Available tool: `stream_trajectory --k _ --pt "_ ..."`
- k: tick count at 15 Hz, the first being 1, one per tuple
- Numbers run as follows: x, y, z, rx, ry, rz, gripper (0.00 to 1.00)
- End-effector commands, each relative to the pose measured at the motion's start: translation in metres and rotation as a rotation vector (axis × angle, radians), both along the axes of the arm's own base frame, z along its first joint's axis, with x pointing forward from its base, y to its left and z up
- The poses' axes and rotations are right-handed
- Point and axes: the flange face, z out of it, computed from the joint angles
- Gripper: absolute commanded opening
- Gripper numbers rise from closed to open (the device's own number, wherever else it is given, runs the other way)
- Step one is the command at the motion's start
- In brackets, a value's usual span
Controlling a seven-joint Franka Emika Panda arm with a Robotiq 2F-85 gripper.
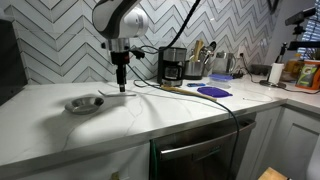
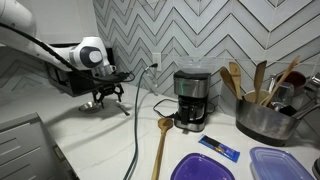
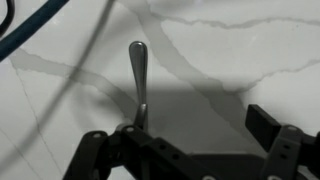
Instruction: Pick up the silver fork and put it on the dark blue lunch box lid
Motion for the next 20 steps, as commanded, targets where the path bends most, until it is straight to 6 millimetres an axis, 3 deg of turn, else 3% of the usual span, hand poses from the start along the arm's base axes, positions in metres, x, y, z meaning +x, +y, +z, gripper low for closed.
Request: stream_trajectory --k 1,9,11,12,15,17,18,20 --pt "0.018 0.002 -0.012 0.006 0.017 0.021 1.00" --pt "0.039 0.004 -0.030 0.033 0.028 0.040 1.00" --pt "0.044 0.004 -0.035 0.044 0.033 0.047 0.90" --pt "0.046 0.003 -0.036 0.050 0.038 0.054 0.74" --pt "0.053 0.004 -0.040 0.056 0.041 0.073 0.62" --pt "0.057 0.005 -0.042 0.065 0.044 0.087 0.57" --pt "0.058 0.006 -0.042 0.069 0.044 0.090 0.62" --pt "0.062 0.007 -0.045 0.078 0.046 0.099 0.64"
